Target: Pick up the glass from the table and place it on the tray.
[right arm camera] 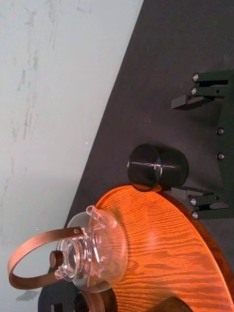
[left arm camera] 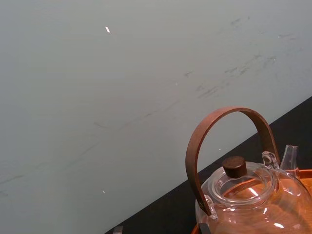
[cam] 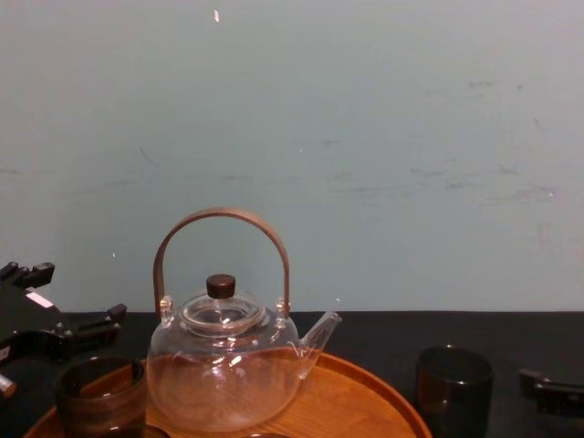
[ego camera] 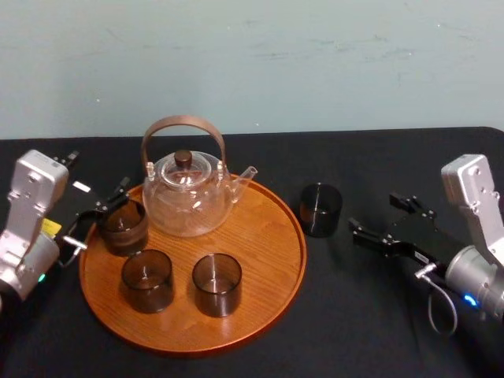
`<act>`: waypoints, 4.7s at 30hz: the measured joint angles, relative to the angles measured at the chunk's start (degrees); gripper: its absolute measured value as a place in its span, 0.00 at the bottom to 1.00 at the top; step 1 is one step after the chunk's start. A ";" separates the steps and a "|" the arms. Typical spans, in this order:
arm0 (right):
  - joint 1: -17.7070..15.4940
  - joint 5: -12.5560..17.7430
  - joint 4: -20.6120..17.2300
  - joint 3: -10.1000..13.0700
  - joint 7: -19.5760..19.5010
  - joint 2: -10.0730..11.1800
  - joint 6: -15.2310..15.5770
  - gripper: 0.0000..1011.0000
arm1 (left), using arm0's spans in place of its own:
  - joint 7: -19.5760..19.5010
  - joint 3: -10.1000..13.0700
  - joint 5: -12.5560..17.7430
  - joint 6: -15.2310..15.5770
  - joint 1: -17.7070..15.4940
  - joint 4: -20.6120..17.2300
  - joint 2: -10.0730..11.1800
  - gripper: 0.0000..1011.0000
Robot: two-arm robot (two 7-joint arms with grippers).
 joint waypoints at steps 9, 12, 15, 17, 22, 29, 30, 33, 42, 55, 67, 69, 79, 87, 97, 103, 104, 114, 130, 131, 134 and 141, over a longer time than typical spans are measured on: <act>5.41 -0.45 5.30 -2.76 2.46 -1.76 0.24 0.99 | 0.00 0.00 0.00 0.00 0.00 0.00 0.00 0.99; 6.97 -0.73 6.81 -3.87 3.15 -2.23 0.21 0.99 | 0.00 0.00 0.00 0.00 0.00 0.00 0.00 0.99; 8.23 -0.87 8.22 -4.83 3.74 -2.69 0.09 0.99 | 0.00 0.00 0.00 0.00 0.00 0.00 0.00 0.99; 8.98 -0.85 9.31 -5.28 4.20 -3.04 -0.19 0.99 | 0.00 0.00 0.00 0.00 0.00 0.00 0.00 0.99; 10.11 -0.51 11.23 -5.98 4.77 -3.58 -0.67 0.99 | 0.00 0.00 0.00 0.00 0.00 0.00 0.00 0.99; 11.17 -0.02 13.31 -6.73 5.28 -3.97 -1.40 0.99 | 0.00 0.00 0.00 0.00 0.00 0.00 0.00 0.99; 11.28 0.13 13.53 -6.77 5.32 -3.98 -1.53 0.99 | 0.00 0.00 0.00 0.00 0.00 0.00 0.00 0.99; 11.37 0.25 13.71 -6.84 5.36 -3.96 -1.68 0.99 | 0.00 0.00 0.00 0.00 0.00 0.00 0.00 0.99; 12.03 0.85 14.73 -7.14 5.64 -3.96 -2.25 0.99 | 0.00 0.00 0.00 0.00 0.00 0.00 0.00 0.99; 12.47 1.33 15.01 -7.10 5.42 -3.69 -2.74 0.99 | 0.00 0.00 0.00 0.00 0.00 0.00 0.00 0.99; 12.18 1.72 14.54 -6.52 5.08 -3.13 -2.91 0.99 | 0.00 0.00 0.00 0.00 0.00 0.00 0.00 0.99; 12.29 1.75 14.72 -6.52 5.07 -3.14 -2.90 0.99 | 0.00 0.00 0.00 0.00 0.00 0.00 0.00 0.99; 13.33 2.14 16.49 -6.72 5.36 -3.50 -2.57 0.99 | 0.00 0.00 0.00 0.00 0.00 0.00 0.00 0.99; 14.56 2.30 18.17 -7.39 5.95 -4.01 -2.41 0.99 | 0.00 0.00 0.00 0.00 0.00 0.00 0.00 0.99; 16.20 2.12 20.20 -8.38 6.53 -4.64 -2.66 0.99 | 0.00 0.00 0.00 0.00 0.00 0.00 0.00 0.99; 17.26 1.99 21.70 -8.84 6.81 -5.19 -3.16 0.99 | 0.00 0.00 0.00 0.00 0.00 0.00 0.00 0.99; 17.40 1.97 21.93 -8.91 6.90 -5.26 -3.26 0.99 | 0.00 0.00 0.00 0.00 0.00 0.00 0.00 0.99; 19.01 1.84 24.74 -9.56 7.40 -6.26 -3.95 0.99 | 0.00 0.00 0.00 0.00 0.00 0.00 0.00 0.99; 19.11 1.65 24.95 -9.68 7.34 -6.32 -3.97 0.91 | 0.00 0.00 0.00 0.00 0.00 0.00 0.00 0.99; 19.11 1.65 24.95 -9.68 7.34 -6.32 -3.97 0.90 | 0.00 0.00 0.00 0.00 0.00 0.00 0.00 0.99; 19.11 1.65 24.94 -9.66 7.32 -6.30 -3.97 0.89 | 0.00 0.00 0.00 0.00 0.00 0.00 0.00 0.99; 19.08 1.66 24.91 -9.62 7.31 -6.30 -3.97 0.89 | 0.00 0.00 0.00 0.00 0.00 0.00 0.00 0.99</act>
